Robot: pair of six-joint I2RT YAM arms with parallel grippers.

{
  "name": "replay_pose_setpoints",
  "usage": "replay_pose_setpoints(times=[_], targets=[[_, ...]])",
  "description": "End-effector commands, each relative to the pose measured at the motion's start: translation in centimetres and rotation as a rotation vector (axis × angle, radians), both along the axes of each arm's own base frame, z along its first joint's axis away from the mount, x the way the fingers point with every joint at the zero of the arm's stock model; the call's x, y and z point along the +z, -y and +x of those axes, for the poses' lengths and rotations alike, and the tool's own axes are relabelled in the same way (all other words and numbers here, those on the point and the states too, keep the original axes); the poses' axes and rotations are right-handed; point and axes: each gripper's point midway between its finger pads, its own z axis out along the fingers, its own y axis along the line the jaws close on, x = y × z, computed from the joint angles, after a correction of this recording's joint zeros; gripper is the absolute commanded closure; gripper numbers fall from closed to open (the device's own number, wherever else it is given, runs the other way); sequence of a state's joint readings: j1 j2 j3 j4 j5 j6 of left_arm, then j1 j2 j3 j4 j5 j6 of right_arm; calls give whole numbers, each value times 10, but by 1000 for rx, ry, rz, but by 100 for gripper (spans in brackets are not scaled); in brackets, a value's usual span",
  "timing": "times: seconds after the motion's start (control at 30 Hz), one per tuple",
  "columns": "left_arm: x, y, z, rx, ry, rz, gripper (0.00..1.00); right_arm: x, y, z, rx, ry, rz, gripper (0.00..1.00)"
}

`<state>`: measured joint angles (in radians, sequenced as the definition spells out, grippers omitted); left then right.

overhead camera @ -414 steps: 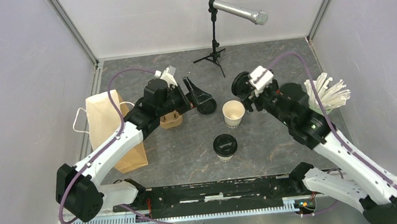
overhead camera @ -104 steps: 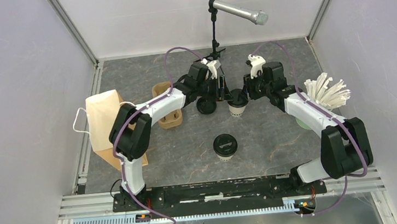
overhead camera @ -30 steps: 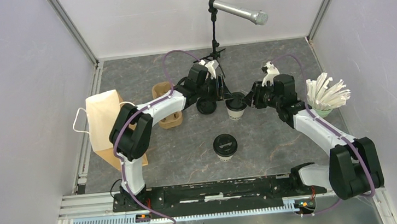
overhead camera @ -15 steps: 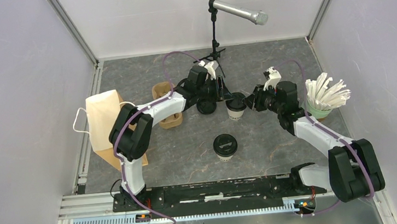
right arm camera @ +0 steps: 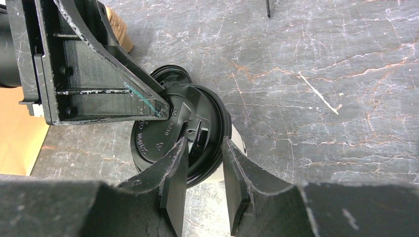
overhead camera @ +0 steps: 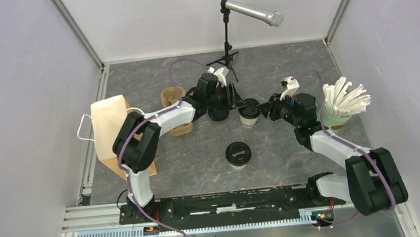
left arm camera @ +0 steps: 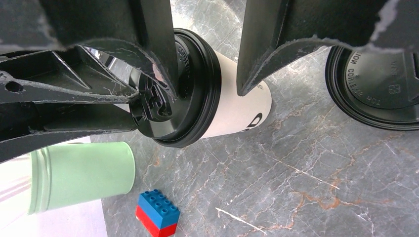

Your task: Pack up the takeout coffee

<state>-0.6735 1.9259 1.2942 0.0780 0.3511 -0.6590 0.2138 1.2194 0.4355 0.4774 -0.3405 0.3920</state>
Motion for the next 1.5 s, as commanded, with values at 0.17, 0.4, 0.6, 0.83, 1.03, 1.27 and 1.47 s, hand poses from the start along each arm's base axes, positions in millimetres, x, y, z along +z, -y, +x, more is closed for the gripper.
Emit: replay_pose_setpoints(times=[0.17, 0.4, 0.6, 0.83, 1.03, 1.27, 1.47], targets=[[-39, -3, -44, 6, -184, 45, 49, -54, 13, -11, 34, -228, -161, 60], [-38, 2, -44, 13, -185, 43, 50, -25, 1, 5, 96, -201, -105, 59], [-44, 0, -44, 26, -191, 61, 51, 3, 0, 8, 80, -173, -67, 49], [-43, -2, -43, 34, -184, 74, 51, 25, 3, 13, 52, -162, -44, 47], [-41, -2, -41, 38, -170, 76, 51, 33, 0, 7, 72, -154, -25, 45], [-41, 0, -41, 34, -170, 76, 51, 38, 4, 3, 62, -146, -36, 47], [-46, -5, -44, 38, -185, 102, 51, 21, 5, -1, 62, -193, -46, 55]])
